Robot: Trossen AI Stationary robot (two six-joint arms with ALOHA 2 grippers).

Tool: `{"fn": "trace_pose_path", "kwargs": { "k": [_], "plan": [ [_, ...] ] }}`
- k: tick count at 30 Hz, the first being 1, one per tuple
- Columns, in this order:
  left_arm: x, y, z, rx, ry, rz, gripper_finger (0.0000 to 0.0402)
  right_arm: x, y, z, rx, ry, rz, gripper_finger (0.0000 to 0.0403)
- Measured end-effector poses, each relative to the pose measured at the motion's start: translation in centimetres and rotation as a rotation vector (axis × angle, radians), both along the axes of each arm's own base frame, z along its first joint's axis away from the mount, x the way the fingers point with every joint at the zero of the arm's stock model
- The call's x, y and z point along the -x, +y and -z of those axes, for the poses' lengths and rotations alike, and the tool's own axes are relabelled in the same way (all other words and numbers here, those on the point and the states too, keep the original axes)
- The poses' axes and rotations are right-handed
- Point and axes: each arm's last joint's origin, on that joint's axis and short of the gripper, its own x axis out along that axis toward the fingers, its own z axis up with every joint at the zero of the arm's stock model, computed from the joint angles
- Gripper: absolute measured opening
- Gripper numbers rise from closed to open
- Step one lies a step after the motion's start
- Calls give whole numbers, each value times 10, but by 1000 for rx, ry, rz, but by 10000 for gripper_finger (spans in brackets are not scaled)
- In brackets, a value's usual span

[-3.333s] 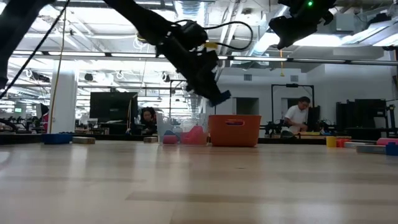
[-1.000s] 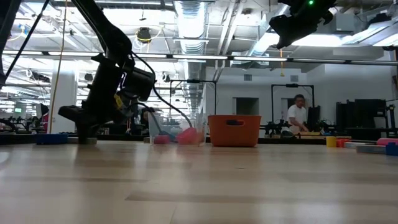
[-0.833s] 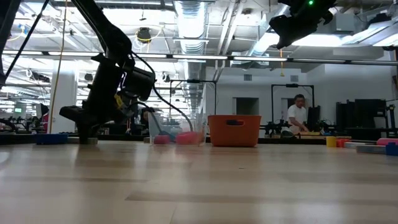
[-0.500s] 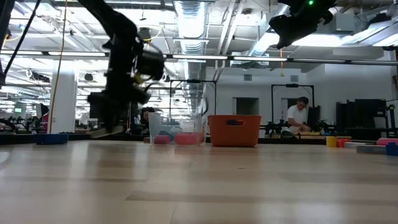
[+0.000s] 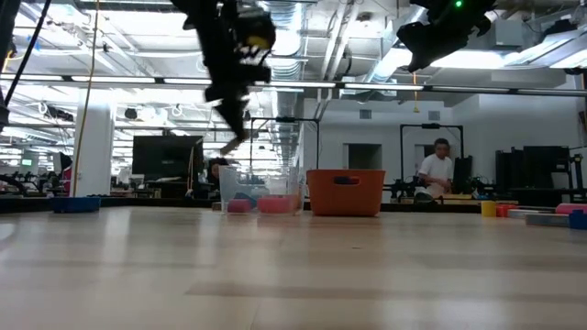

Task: Sort blocks by size
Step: Put the wood rectangle block into the orange bin, then move the clear bin on the table

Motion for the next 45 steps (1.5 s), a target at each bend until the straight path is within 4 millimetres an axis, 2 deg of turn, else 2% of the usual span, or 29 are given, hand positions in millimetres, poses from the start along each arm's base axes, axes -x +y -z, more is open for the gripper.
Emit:
{"fn": "trace_pose_path", "kwargs": {
  "k": [6, 12, 15, 18, 21, 23, 25, 29, 32, 34, 40, 45],
  "plan": [
    [-27, 6, -19, -64, -327, 67, 99, 0, 0, 0, 0, -1, 0, 163],
    [-60, 19, -17, -15, -644, 156, 100, 0, 0, 0, 0, 0, 0, 163],
    [-75, 25, -3, 32, -712, 196, 100, 0, 0, 0, 0, 0, 0, 163],
    [-90, 30, 21, 71, -740, 164, 107, 0, 0, 0, 0, 2, 0, 163],
    [-99, 33, 38, 125, -763, 131, 129, 0, 0, 0, 0, 5, 0, 163],
    [-101, 36, 39, 134, -764, 130, 153, 1, 0, 0, 0, 7, 0, 163],
    [-100, 38, 38, 136, -752, 125, 179, 1, 0, 0, 0, 8, -1, 163],
    [-91, 37, 19, 140, -669, 133, 215, 1, 1, 1, -2, 9, -3, 163],
    [-76, 28, -7, 148, -557, 170, 222, 1, 2, 1, -2, 13, -5, 163],
    [-66, 18, -15, 181, -481, 192, 223, 1, 2, 1, -2, 13, -5, 163],
    [-37, -15, 2, 344, -89, 151, 222, 1, 1, 1, -2, 10, -4, 163],
    [-21, -27, 21, 265, 94, 59, 221, 0, 3, 0, -2, 1, -13, 163]
  ]
}}
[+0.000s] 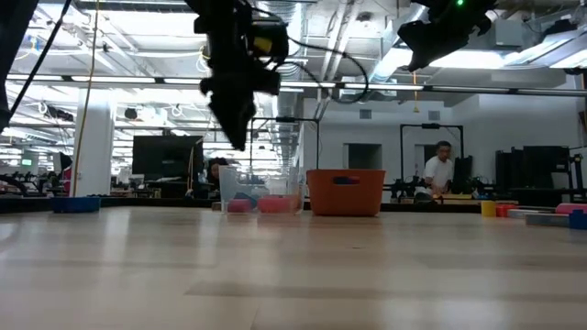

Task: Sort blocks by size
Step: Move the clear bin on the table

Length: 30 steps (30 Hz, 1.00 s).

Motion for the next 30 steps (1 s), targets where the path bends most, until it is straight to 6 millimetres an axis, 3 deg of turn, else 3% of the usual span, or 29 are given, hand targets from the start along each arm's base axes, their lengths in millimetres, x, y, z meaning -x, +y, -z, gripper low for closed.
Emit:
{"fn": "trace_pose_path", "kwargs": {
  "k": [7, 13, 25, 30],
  "plan": [
    [1, -2, 34, -157, 32, 50, 221, 0, 0, 0, 0, 0, 0, 163],
    [-5, 1, 47, -251, -47, 79, 221, 0, 0, 0, 1, 1, 0, 163],
    [-24, 8, 36, -352, -273, 82, 221, 0, -1, 0, 1, 1, 2, 163],
    [-23, 8, 36, -351, -267, 81, 221, 0, -1, 0, 1, 2, 2, 163]
  ]
}}
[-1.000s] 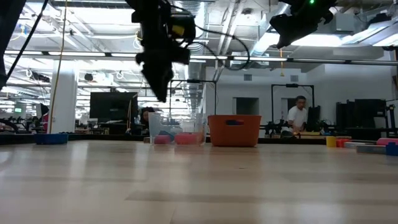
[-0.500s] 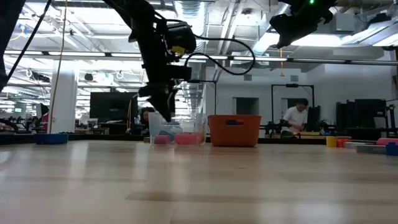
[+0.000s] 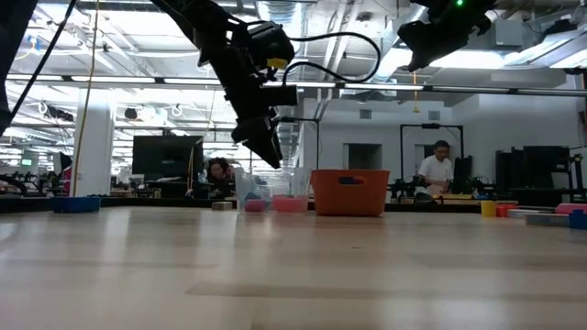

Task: Sort blocks by size
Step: Move the clear bin on the table, then put the green square game piece into the clear bin

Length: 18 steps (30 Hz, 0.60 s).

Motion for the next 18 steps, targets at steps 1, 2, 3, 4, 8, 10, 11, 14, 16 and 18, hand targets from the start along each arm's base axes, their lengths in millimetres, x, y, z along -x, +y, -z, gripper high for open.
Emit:
{"fn": "trace_pose_path", "kwargs": {
  "k": [1, 2, 3, 4, 8, 10, 11, 14, 16, 18],
  "plan": [
    [3, -2, -2, 4, 17, 5, 221, 0, 0, 0, 0, 0, 0, 163],
    [5, -4, -5, 4, 31, 14, 221, 0, 0, 0, 0, 1, 0, 163],
    [6, -7, -11, -1, 22, 22, 221, 0, 0, 0, 0, 1, 0, 163],
    [9, -8, -18, -8, 3, 25, 221, 0, 0, 0, 0, 1, 0, 163],
    [24, -9, -45, 10, -78, -31, 221, 0, 0, 0, 0, 2, 0, 163],
    [37, -8, -56, 38, -96, -87, 221, 0, 0, 0, 0, 3, -2, 163],
    [45, -9, -62, 57, -93, -115, 221, 0, 1, 0, 0, 5, -3, 163],
    [71, -14, -71, 150, -22, -197, 221, 0, 1, 0, 0, 5, -3, 163],
    [89, -20, -71, 218, 80, -260, 221, 0, 0, 0, 0, 5, -3, 163],
    [105, -26, -68, 278, 193, -339, 221, 0, 0, 0, -1, 5, -3, 163]
  ]
}}
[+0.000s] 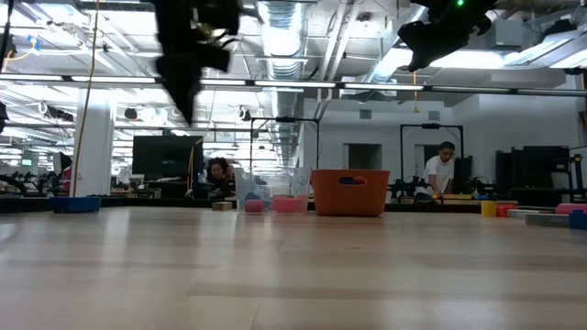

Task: Sort blocks by size
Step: Put the green square game piece into the clear bin

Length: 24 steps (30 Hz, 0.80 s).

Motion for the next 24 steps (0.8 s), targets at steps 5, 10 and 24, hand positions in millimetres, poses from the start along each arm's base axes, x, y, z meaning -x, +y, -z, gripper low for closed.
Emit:
{"fn": "trace_pose_path", "kwargs": {
  "k": [5, 10, 24],
  "plan": [
    [27, -11, 13, 119, 229, -240, 221, -1, 0, -1, -1, -13, 2, 163],
    [46, -16, 52, 152, 346, -420, 221, -1, 1, -1, -2, -12, -4, 163],
    [90, 20, 100, 170, 322, -655, 221, -1, 1, 0, -1, -8, -8, 163]
  ]
}}
